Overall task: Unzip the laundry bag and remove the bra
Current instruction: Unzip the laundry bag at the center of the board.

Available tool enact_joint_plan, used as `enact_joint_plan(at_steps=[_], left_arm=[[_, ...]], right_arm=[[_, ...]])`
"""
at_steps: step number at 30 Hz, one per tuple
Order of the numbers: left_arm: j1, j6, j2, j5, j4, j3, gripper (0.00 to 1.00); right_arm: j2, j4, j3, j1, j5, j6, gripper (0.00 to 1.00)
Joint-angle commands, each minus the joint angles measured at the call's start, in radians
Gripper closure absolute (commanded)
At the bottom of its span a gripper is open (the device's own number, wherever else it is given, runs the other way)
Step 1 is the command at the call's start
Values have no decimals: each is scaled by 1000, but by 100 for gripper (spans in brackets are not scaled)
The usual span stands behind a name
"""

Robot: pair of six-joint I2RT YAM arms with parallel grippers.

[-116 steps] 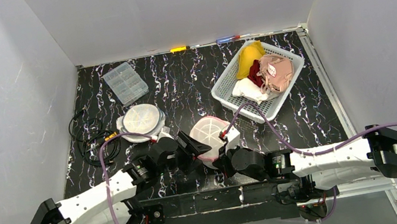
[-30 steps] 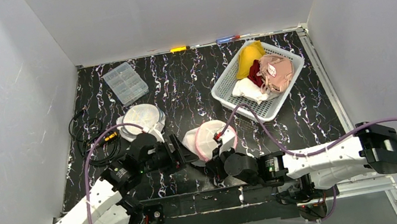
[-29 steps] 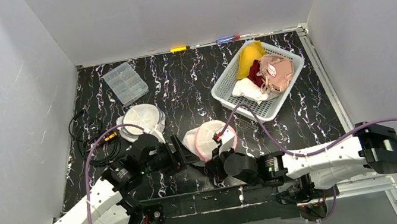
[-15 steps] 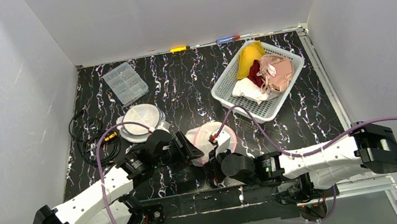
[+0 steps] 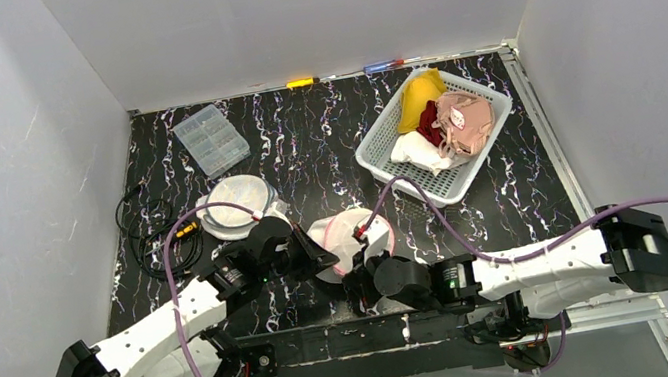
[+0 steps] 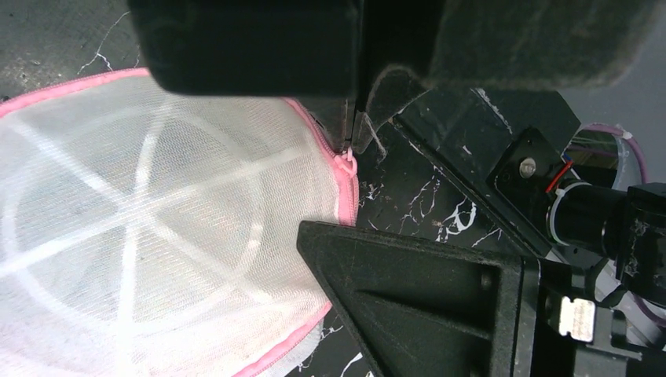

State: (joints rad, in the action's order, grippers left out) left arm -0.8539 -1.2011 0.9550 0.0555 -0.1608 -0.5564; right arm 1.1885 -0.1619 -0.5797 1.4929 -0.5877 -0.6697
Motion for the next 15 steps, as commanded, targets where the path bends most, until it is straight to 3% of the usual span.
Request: enact_joint_plan(at_steps=[1, 15], left_arm=[[-1, 17, -20, -43, -27, 5, 100], [-1, 82, -61, -56, -13, 23, 100]], right_arm=[[-58, 42, -8, 3, -34, -3, 99], [-202, 250, 67, 3, -124, -74, 99]])
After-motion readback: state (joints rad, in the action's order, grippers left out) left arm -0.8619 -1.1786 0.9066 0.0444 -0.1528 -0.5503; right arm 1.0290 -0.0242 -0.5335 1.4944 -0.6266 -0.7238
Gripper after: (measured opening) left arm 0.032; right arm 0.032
